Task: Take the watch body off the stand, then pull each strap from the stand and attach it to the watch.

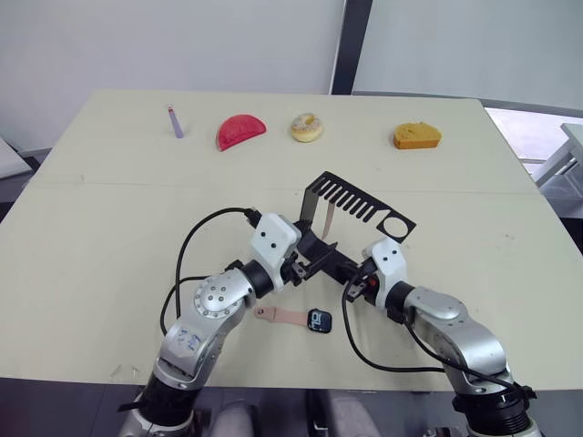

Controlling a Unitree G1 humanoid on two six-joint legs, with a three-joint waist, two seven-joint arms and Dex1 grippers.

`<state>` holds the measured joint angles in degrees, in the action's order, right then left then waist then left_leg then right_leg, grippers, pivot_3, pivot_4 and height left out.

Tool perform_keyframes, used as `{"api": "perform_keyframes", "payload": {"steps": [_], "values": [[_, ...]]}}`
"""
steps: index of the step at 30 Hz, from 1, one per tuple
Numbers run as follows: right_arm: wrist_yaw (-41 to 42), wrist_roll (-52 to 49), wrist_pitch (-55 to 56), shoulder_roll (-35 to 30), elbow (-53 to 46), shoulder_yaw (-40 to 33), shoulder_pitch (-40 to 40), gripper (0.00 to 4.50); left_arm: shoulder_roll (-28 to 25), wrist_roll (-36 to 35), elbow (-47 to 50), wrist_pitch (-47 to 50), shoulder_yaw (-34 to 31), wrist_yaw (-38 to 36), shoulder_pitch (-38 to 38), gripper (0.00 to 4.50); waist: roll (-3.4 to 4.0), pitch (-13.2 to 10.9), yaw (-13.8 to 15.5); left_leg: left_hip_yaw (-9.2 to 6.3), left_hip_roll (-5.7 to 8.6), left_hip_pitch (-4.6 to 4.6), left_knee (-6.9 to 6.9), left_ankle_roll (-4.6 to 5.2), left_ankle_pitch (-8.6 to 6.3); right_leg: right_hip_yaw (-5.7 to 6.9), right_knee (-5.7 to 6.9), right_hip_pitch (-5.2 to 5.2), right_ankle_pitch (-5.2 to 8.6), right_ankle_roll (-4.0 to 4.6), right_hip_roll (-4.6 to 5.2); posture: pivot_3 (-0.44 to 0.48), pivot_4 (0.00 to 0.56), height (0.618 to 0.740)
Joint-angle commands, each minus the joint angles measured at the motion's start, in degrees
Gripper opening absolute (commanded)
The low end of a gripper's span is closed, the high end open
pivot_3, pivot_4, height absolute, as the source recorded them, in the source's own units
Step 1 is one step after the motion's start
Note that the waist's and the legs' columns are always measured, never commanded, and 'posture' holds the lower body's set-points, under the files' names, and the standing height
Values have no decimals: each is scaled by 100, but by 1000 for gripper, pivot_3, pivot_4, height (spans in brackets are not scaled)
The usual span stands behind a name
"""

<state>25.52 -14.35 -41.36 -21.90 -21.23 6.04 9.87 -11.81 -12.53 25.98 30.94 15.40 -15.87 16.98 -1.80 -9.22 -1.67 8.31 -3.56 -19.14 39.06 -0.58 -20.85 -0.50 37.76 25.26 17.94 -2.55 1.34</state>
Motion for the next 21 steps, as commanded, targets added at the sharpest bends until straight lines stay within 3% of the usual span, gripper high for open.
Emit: {"api": "perform_keyframes", "payload": {"steps": [1, 12, 15, 19, 20, 21], "values": [[-157, 142, -195, -28, 228, 39, -74, 0, 179, 220, -112, -291, 107, 63, 136, 3221, 0, 0, 0, 0, 0, -1, 0, 0, 0, 0, -1, 0, 0, 0, 0, 0, 150, 737], [-159, 170, -184, -26, 249, 16, -20, 0, 674, 639, -846, -781, 229, 81, 354, 3221, 0, 0, 5, 0, 0, -1, 0, 1, 0, 1, -2, 0, 0, -1, 1, 0, 150, 737], [-167, 179, -186, -22, 266, 15, -4, 0, 786, 690, -1013, -886, 214, 58, 442, 2352, 0, 0, 5, 0, 0, -1, 0, 1, 0, 1, -2, 0, 0, -1, 1, 0, 150, 737], [-183, 178, -192, -11, 246, 12, -21, 0, 870, 763, -1159, -998, 185, 65, 535, 304, 0, 0, 8, 0, -1, -1, -1, 1, 0, 1, -2, 0, 0, -1, 1, 0, 150, 737], [-185, 177, -198, -9, 236, 8, -25, 0, 890, 768, -1189, -1017, 174, 65, 558, 26, 0, 0, 8, 0, 0, -2, -1, 2, -1, 1, -3, 0, -1, -1, 1, 0, 150, 737], [-187, 176, -206, -8, 224, 2, -27, 0, 906, 760, -1205, -1034, 159, 54, 576, 26, 0, 0, 7, 0, 0, -2, -1, 2, -1, 1, -3, 0, -1, -1, 2, 0, 150, 737]]}}
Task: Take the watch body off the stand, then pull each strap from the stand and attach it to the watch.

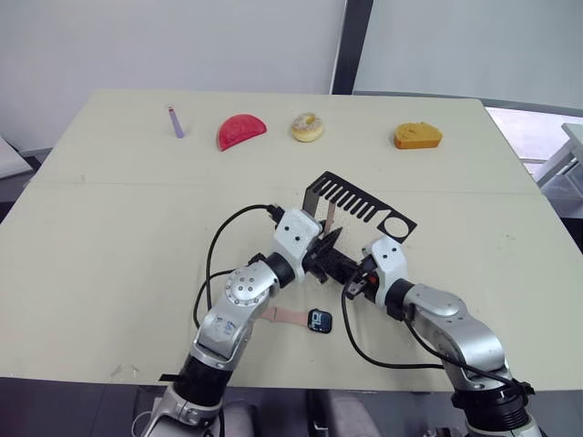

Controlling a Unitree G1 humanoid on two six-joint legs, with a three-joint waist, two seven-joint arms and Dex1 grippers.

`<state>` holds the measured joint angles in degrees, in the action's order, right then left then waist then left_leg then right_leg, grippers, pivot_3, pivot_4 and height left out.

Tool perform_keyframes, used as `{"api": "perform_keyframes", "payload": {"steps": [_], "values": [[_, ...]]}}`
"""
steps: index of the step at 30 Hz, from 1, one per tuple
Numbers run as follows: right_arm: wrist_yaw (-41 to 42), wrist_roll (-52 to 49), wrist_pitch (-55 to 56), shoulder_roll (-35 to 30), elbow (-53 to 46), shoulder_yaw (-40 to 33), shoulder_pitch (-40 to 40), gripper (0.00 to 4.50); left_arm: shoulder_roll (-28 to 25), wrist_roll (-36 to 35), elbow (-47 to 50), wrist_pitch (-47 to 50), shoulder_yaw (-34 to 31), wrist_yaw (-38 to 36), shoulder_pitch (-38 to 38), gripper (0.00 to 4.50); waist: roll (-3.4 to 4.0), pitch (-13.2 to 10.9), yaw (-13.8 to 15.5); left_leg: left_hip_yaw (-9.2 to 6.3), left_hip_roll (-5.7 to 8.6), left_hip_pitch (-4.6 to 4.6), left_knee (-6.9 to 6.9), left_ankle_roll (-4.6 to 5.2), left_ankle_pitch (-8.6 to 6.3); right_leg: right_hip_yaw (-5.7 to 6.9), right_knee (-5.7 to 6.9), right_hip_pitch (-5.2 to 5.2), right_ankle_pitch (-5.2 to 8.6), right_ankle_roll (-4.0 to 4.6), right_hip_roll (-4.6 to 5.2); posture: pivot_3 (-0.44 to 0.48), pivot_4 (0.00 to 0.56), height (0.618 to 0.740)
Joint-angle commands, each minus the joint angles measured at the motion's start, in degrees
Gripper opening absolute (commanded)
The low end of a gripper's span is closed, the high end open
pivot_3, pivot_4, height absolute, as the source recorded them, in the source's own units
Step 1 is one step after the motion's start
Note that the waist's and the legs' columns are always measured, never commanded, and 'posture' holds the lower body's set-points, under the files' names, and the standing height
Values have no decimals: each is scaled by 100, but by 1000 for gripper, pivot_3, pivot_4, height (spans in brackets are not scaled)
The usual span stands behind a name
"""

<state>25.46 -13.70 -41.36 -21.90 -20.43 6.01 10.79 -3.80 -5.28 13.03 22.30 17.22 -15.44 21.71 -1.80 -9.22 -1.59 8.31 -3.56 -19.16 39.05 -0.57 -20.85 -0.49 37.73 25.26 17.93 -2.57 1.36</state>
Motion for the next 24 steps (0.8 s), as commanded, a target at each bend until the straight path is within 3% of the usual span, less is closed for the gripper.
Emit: {"api": "perform_keyframes", "payload": {"steps": [1, 20, 24], "values": [[-182, 110, -213, -9, 132, -2, -122, 0, 116, 19, 87, -205, -38, -15, 112, 26, 0, 0, -3, 0, 0, 0, 0, 0, 0, 0, 0, 0, 0, 0, 0, 0, 150, 737], [-121, 146, -215, -46, 154, 35, -139, 0, -244, -289, 848, -308, -360, -551, -245, 26, 0, 0, -3, -1, -1, -1, -3, 0, 0, 1, -2, 0, 0, 0, 1, 0, 150, 737], [-81, 170, -146, -110, 146, 15, -118, 0, -668, -707, 1218, 9, -677, -965, -441, 26, 1, 0, -18, -1, -2, 0, -7, 0, 0, 1, -2, 1, 0, 0, 1, 0, 150, 737]]}}
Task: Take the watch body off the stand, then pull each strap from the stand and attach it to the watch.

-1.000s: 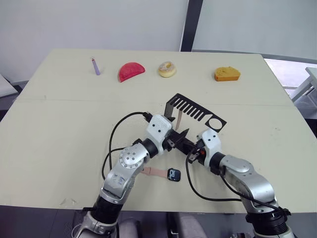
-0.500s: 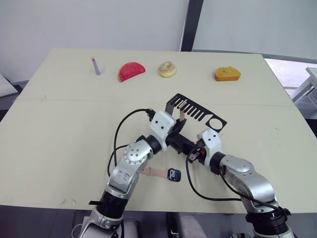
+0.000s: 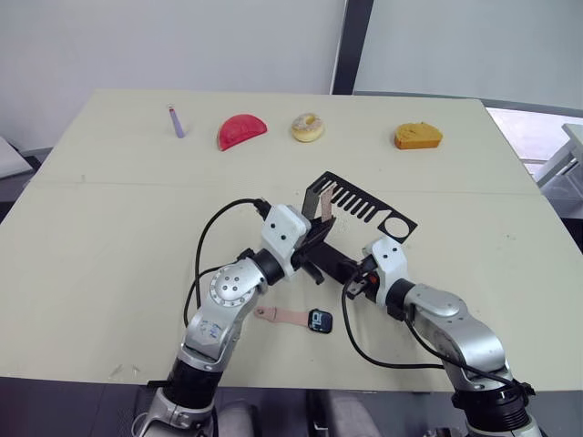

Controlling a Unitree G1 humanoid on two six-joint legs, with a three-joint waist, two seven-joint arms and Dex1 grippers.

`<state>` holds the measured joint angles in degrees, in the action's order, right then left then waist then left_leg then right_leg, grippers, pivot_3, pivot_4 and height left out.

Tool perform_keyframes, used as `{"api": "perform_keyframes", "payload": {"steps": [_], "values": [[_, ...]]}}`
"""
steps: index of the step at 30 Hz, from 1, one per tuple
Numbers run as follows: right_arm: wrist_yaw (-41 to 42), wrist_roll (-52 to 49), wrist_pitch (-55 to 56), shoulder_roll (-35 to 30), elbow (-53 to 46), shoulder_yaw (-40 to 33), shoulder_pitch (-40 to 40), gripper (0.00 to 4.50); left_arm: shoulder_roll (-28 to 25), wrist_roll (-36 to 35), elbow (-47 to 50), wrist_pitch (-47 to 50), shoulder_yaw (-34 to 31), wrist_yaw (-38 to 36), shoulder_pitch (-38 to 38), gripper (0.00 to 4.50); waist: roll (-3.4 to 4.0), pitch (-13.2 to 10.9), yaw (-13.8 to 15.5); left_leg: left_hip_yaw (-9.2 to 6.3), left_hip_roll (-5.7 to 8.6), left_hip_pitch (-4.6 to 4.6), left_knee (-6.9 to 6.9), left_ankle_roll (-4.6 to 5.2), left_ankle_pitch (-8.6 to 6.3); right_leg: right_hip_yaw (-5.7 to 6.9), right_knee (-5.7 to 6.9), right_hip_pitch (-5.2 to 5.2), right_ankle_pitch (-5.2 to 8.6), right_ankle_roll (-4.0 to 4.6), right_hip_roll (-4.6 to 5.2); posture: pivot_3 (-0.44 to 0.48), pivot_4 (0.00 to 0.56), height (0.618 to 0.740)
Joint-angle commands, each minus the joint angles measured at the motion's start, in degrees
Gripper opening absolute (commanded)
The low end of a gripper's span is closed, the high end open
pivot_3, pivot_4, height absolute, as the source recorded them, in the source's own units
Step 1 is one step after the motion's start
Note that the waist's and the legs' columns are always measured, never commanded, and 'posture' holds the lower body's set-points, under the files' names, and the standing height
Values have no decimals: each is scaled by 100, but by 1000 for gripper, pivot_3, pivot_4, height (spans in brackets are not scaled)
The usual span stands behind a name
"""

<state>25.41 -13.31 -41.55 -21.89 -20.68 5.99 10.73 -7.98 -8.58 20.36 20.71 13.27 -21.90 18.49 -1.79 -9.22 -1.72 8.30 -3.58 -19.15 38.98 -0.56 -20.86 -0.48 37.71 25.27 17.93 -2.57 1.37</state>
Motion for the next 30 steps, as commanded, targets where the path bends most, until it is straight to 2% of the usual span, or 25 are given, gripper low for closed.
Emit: {"api": "perform_keyframes", "payload": {"steps": [1, 8, 16, 19, 23, 26, 30], "values": [[-55, 140, -78, -142, 143, 10, -113, 0, -374, -533, 567, 266, -375, -459, -162, 26, 1, 0, -7, 0, -1, 0, 0, 0, 0, 0, 0, 0, 0, 0, 0, 0, 150, 737], [98, -122, 225, -146, -341, -165, -60, 0, -1558, -1668, 599, 505, -863, -2039, -193, 26, 6, -5, -1, 0, 0, -7, 0, 0, 0, 4, -5, 4, 0, 1, 2, 0, 150, 737], [762, -1328, 26, -649, -1960, -1066, -1063, 0, -2285, -3097, 481, 1441, -915, -3419, 48, 26, 16, -12, 10, -4, 0, -18, -8, 1, -1, 6, -15, 12, 0, 0, 2, 0, 150, 737], [978, -2576, -441, -765, -2383, -1754, -1496, 827, -2342, -3391, 274, 1694, -899, -3690, 214, 0, 14, -13, 8, -4, 1, -16, -7, 1, -1, 5, -17, 9, 0, -1, 2, 0, 150, 737], [478, -5289, -890, -698, -2352, -2639, -1738, 2850, -2259, -3509, -88, 1777, -785, -4009, 458, 0, 14, -14, -27, -2, -1, -11, -9, 0, 0, 1, -13, 7, 0, -1, -3, 0, 150, 737], [-21, -6535, -795, -869, -2358, -2806, -1694, 4339, -2184, -3674, -243, 1983, -682, -4214, 660, 0, 14, -16, -8, -4, 0, -12, -8, 1, -1, 1, -14, 7, 0, -1, -3, 0, 150, 737], [-979, -7843, -478, -1045, -2292, -2548, -1306, 4431, -2117, -3572, -348, 1920, -374, -4598, 851, 0, 14, -17, -17, -4, 0, -14, -8, 2, -1, -1, -18, 7, 0, -1, -3, 0, 150, 737]]}}
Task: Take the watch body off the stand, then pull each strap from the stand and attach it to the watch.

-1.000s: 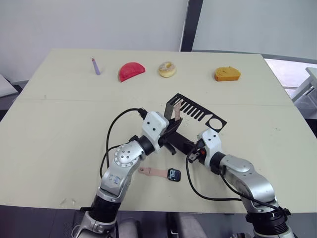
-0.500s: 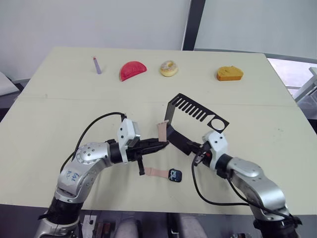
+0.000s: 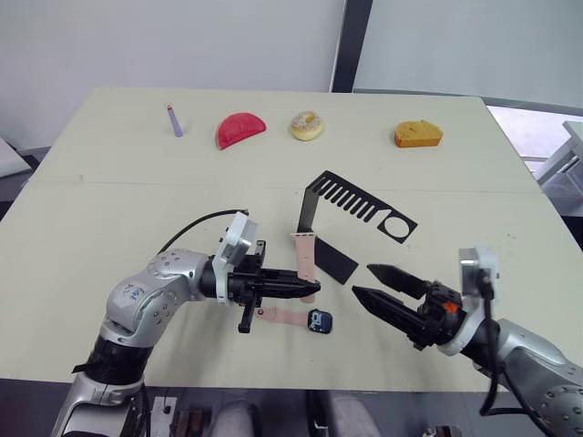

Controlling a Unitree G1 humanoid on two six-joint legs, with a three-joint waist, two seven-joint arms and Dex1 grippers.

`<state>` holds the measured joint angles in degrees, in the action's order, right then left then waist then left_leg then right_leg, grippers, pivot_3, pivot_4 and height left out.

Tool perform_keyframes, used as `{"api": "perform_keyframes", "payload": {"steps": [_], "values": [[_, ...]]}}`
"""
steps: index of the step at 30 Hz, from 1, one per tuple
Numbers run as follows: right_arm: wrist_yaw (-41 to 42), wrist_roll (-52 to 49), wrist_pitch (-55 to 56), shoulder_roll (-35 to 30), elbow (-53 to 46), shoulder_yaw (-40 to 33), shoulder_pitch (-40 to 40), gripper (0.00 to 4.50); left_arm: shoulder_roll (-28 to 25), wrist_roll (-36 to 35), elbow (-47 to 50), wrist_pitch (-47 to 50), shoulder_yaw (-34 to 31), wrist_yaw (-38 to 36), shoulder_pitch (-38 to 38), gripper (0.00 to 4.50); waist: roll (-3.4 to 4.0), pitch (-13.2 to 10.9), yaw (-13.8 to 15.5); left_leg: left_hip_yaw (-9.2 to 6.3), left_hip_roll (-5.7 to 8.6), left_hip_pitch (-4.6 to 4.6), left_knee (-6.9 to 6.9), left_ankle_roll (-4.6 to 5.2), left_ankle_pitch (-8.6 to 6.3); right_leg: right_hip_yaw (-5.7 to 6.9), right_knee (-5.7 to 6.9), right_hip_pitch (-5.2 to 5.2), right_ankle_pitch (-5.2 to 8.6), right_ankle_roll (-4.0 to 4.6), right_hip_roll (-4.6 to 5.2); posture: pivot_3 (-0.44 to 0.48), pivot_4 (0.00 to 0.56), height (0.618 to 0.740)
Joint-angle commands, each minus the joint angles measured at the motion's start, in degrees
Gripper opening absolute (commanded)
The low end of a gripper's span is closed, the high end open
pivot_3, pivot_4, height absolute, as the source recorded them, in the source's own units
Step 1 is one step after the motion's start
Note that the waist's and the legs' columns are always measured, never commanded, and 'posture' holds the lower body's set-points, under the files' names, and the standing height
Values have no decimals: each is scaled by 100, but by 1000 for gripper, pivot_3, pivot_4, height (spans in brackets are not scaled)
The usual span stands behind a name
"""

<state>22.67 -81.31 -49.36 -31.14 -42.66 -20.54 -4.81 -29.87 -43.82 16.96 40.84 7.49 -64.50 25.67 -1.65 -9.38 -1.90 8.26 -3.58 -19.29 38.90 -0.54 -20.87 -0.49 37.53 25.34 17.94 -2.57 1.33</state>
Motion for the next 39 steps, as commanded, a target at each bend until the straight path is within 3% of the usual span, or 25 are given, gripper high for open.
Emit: {"api": "perform_keyframes", "payload": {"steps": [1, 13, 16, 18, 39], "values": [[-840, -1171, 351, -152, -89, 190, 346, 4431, 127, -2, -48, -119, 274, -360, 176, 0, 1, 0, -1, 0, 0, 0, 0, 0, 0, 0, -1, 0, 0, 0, 0, 0, 150, 737], [-1528, -832, 587, -429, -202, 1129, 1012, 4431, 298, -16, -229, -45, 317, -417, 280, 0, 1, 0, 18, -5, -1, -10, 1, 0, 1, 1, -6, 4, 0, -2, 2, 0, 150, 737], [-1555, -694, 650, -415, -214, 1247, 1078, 3643, 365, -6, -237, -13, 336, -354, 315, 0, 1, 0, 16, -6, -2, -11, 1, 0, 1, 1, -7, 4, 0, -2, 2, 0, 150, 737], [-1543, -615, 688, -409, -226, 1307, 1107, 2652, 402, 16, -222, 1, 350, -322, 334, 0, 1, 0, 15, -6, -2, -11, 1, 0, 1, 1, -7, 4, 0, -2, 2, 0, 150, 737], [-1493, -797, 1105, -425, -504, 1405, 811, 2652, 629, -136, -196, 309, 246, 4, 554, 0, 1, 0, 18, -8, -2, -13, 1, 1, 1, 2, -8, 4, -1, -3, 2, 0, 150, 737]]}}
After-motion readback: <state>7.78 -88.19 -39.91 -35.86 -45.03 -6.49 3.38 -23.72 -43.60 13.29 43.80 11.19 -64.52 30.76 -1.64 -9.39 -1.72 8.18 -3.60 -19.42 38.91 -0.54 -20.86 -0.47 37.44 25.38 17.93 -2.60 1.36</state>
